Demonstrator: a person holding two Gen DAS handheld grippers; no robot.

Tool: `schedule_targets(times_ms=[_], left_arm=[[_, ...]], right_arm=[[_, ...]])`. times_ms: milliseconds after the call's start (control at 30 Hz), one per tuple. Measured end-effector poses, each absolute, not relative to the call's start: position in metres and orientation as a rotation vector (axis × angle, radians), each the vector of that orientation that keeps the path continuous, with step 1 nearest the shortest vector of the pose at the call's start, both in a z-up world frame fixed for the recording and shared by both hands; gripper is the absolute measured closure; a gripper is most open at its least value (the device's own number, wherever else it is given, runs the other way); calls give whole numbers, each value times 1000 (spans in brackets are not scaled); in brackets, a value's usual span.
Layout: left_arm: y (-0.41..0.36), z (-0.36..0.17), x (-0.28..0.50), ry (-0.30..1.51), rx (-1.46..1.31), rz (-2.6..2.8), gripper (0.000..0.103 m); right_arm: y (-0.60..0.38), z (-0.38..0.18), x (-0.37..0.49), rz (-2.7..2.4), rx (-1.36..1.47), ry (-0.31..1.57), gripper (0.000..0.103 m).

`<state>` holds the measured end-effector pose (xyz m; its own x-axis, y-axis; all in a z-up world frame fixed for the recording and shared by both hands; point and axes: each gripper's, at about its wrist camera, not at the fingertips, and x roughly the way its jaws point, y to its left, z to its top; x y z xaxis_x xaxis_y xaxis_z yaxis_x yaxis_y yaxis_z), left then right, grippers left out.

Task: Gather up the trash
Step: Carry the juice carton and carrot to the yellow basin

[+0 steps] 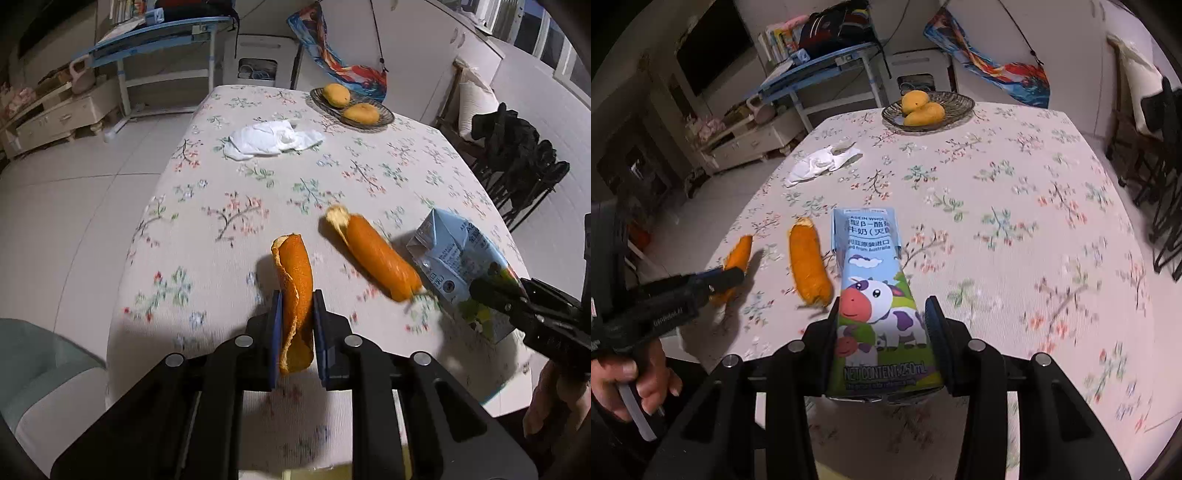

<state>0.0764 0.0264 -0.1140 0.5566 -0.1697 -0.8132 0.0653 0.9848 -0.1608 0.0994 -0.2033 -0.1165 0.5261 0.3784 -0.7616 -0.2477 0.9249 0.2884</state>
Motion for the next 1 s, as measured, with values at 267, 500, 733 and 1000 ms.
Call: schedule_targets(times_ms=[267,500,733,1000], left_arm=[[20,-106,51,922,-85,-126,88],[14,-99,31,892,-47,-134,88],[10,-103,30,909,-23,-134,88],[9,-105,32,914,-14,-135,88]], right_arm=[[-226,-112,86,362,328,910,60],[-231,-108,69,335,345,884,60],[-203,-124,71,330,174,972,52],[-203,-131,72,345,188,967,64]])
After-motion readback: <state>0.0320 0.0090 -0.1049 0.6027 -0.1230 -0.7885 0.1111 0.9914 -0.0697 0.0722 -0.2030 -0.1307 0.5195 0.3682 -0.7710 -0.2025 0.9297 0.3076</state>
